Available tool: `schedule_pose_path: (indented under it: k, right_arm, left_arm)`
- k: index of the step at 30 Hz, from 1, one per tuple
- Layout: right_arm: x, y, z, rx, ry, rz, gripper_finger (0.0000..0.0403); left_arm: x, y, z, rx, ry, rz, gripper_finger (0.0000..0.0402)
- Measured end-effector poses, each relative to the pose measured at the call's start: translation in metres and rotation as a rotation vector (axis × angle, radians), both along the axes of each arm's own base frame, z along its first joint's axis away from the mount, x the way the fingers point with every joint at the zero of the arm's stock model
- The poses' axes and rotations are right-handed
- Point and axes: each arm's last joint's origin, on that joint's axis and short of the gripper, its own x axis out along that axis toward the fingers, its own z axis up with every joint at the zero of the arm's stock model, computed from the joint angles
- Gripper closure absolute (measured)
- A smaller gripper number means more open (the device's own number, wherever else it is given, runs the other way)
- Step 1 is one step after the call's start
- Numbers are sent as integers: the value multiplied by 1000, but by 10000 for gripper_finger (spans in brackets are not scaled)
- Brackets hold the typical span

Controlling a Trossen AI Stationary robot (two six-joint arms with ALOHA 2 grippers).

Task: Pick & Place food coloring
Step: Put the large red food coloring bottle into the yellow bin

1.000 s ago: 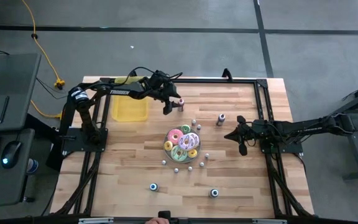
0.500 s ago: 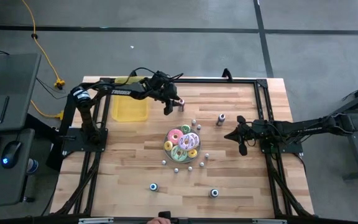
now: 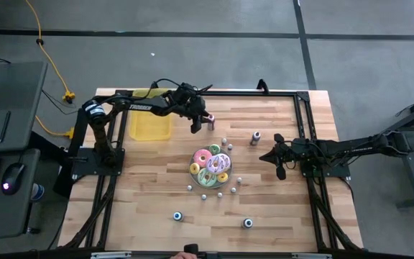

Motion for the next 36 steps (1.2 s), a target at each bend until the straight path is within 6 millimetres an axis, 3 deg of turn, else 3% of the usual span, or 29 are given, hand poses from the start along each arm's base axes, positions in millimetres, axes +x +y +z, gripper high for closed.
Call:
schedule_pose_path:
  k: [9,21,36]
  right_arm:
    - [0,0,0,0,0,0,402]
    - [0,0,0,0,0,0,402]
    - [0,0,0,0,0,0,402]
  left_arm:
    - [0,0,0,25,-1,-12,277]
    - [1,-1,1,34,-7,-30,189]
    - [4,-1,4,77,-44,-52,183]
